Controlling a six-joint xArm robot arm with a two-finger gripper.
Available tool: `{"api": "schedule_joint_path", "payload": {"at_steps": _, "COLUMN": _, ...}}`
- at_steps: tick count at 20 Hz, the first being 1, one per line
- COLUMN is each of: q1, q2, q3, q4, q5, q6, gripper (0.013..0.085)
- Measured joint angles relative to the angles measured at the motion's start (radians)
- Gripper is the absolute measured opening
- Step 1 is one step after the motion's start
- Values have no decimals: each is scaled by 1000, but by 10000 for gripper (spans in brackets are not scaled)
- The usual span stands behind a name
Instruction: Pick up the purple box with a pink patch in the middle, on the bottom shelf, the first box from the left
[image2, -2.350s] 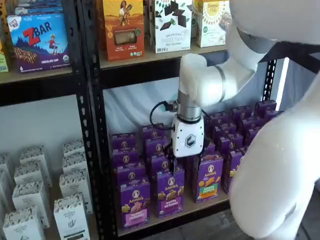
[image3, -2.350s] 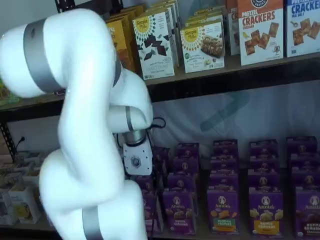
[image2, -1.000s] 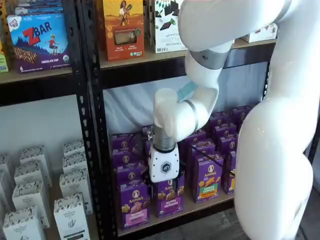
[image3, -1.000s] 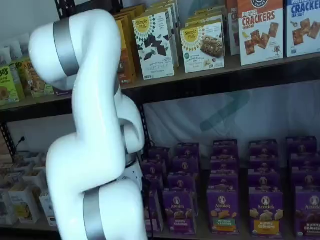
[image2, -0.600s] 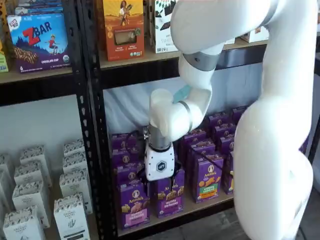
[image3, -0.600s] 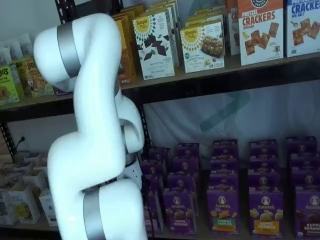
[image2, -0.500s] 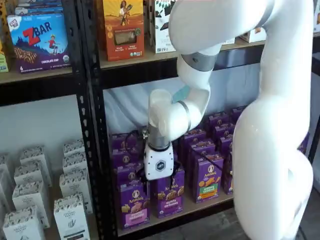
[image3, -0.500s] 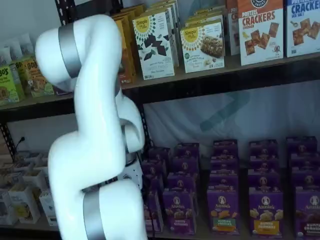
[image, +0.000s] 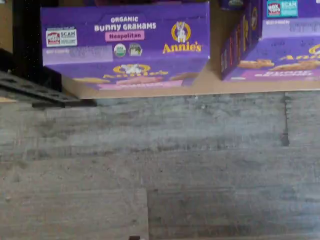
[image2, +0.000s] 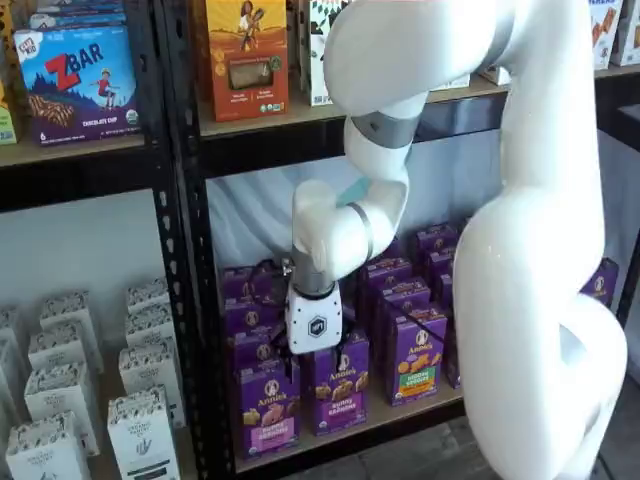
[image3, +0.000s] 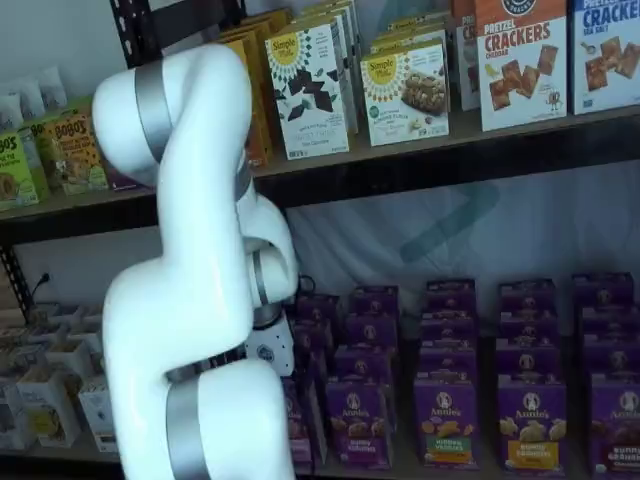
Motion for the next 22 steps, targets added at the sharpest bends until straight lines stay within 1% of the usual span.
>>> {"api": "schedule_joint_path", "payload": {"at_steps": 3, "q1": -8, "q2": 34, "q3": -28, "q4": 2, "q5": -16, "q6": -10, "gripper": 850}}
{"api": "schedule_joint_path", "payload": {"at_steps": 6, "q1": -12, "q2": 69, "q3": -58, "q4": 30, "q5": -37, "q6": -42, "gripper": 850}}
{"api": "schedule_joint_path", "payload": {"at_steps": 7, "q1": -12, "q2": 80, "q3": -68, "q4": 50, "q5": -46, "q6": -61, "gripper": 850}}
{"api": "schedule_joint_path", "payload": {"at_steps": 12, "q1": -10, "q2": 129, "q3": -127, "q4": 94, "q5": -50, "q6": -102, "gripper": 850}}
{"api": "schedule_joint_path", "payload": {"at_steps": 18, "q1": -18, "q2": 171, "q3": -190, "q4": 80, "q5": -32, "q6": -95, "gripper": 850}}
{"api": "schedule_joint_path", "payload": {"at_steps": 22, "q1": -27, "q2": 197, "q3": -228, "q4": 46, "q5": -25, "q6": -71, "gripper": 850}}
